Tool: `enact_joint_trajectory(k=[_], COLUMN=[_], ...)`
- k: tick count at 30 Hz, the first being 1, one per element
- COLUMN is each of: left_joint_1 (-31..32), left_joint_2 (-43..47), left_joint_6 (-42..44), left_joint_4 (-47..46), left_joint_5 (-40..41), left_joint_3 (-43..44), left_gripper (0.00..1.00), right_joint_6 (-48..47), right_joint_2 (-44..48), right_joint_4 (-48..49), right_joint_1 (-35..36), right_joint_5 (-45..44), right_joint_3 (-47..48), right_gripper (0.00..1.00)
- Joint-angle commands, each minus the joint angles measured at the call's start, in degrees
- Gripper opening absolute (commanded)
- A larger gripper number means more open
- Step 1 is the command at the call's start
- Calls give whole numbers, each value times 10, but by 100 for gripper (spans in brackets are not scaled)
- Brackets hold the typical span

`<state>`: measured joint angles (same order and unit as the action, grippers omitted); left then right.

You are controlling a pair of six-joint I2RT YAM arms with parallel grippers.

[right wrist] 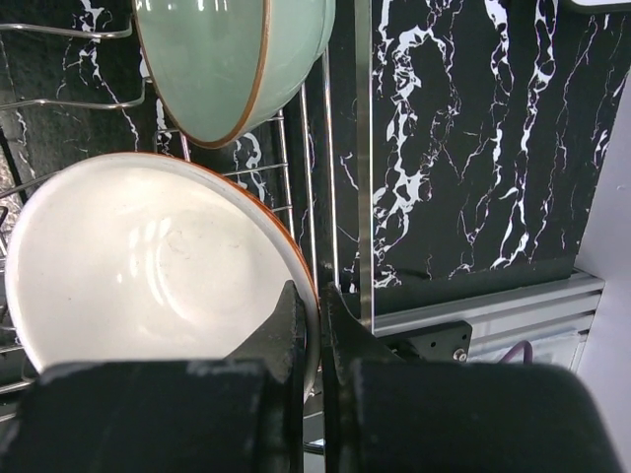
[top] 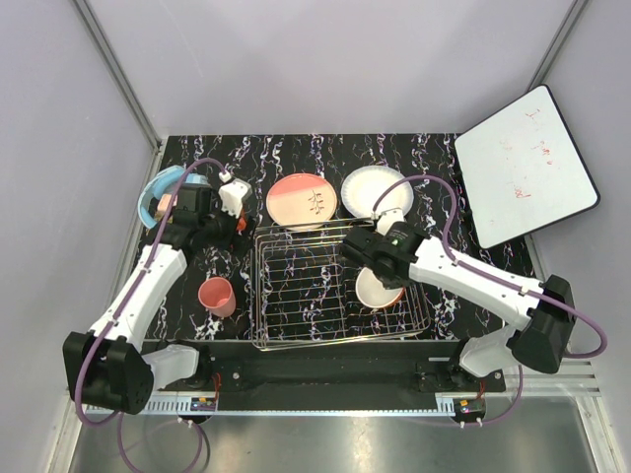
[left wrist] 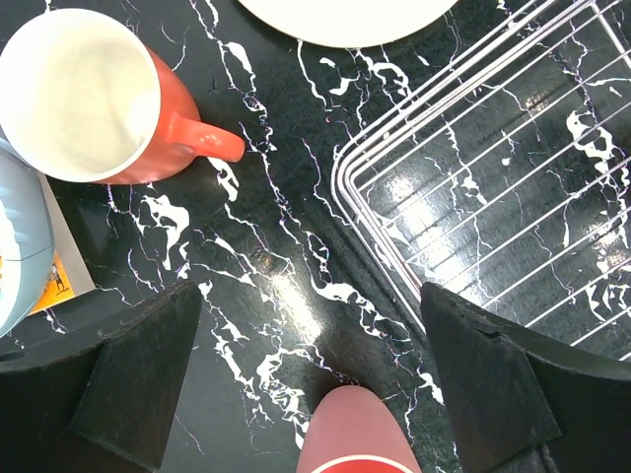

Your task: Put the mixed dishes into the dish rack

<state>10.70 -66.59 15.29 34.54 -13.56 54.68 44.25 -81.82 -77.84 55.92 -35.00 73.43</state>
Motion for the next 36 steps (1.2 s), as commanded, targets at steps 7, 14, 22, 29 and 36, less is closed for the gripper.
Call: enact_joint_trajectory(k=[7, 14, 22, 29, 36], left_joint_1=[24, 77, 206, 324, 476], left_joint_2=[44, 74, 98, 96, 113], left_joint_6=[-4, -23, -11, 29, 96], left_joint_4=[-19, 14, 76, 148, 160], left_joint_5=[-14, -26, 8, 82, 165], left_joint_3=[3, 43, 102, 109, 123], left_gripper=[96, 96, 96, 98, 99], right_joint_6=[63, 77, 73, 73, 73], right_joint_2=[27, 38, 44, 39, 32], right_joint_4=[-145, -87, 20, 53, 84], right_joint_1=[24, 26, 26, 25, 26], right_joint_5=[18, 57, 102, 114, 120], right_joint_3=[122, 29, -51, -71, -61], right_gripper=[0, 0, 0, 0, 42])
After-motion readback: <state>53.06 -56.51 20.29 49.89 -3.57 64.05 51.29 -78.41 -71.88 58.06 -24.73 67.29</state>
